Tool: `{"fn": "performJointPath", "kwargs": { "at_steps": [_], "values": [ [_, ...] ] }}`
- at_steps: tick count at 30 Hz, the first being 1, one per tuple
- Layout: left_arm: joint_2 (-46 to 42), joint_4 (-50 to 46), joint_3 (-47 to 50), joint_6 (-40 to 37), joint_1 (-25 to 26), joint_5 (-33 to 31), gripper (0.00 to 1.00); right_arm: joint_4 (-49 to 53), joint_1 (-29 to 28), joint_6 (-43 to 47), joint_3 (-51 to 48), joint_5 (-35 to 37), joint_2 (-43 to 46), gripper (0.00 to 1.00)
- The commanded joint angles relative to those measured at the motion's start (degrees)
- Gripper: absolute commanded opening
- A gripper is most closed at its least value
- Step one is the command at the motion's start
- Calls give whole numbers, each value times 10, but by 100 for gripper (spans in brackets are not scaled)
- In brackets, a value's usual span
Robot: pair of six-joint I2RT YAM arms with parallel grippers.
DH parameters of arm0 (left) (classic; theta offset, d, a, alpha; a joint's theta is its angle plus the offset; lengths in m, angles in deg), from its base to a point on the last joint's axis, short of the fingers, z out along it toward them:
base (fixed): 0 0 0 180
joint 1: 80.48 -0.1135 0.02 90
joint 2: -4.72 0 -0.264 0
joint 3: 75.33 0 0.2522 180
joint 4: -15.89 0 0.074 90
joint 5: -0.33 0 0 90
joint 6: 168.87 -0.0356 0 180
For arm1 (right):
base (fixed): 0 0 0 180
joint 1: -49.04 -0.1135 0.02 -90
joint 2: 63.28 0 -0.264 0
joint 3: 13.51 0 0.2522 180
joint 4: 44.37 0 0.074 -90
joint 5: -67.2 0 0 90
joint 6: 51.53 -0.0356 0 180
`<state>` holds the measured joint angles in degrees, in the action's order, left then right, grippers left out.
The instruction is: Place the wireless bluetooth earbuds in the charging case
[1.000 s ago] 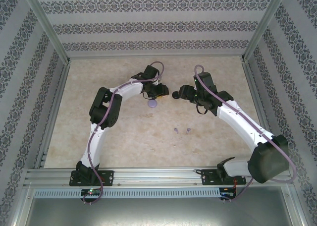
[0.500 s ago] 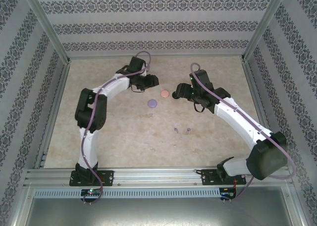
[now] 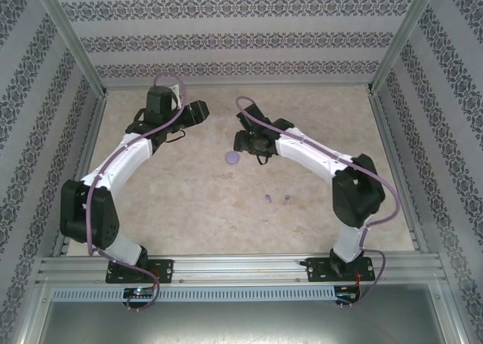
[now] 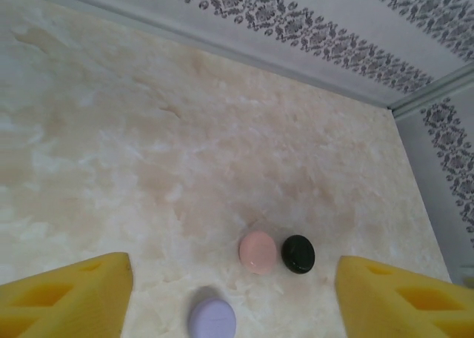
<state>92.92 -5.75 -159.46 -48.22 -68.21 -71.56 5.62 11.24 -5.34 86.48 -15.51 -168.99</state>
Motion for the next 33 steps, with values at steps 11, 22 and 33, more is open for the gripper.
{"fn": "performJointPath", "kwargs": {
  "at_steps": [11,22,33],
  "values": [
    [-136,111,130,52,-63,-147,99,147,-47,-51,228,79,-188,74],
    [-152,106,161,148,-133,-75,99,240,-57,-55,392,88,-319,74],
    [-153,106,163,134,-141,-51,99,245,-56,-58,406,78,-360,73]
  ]
}}
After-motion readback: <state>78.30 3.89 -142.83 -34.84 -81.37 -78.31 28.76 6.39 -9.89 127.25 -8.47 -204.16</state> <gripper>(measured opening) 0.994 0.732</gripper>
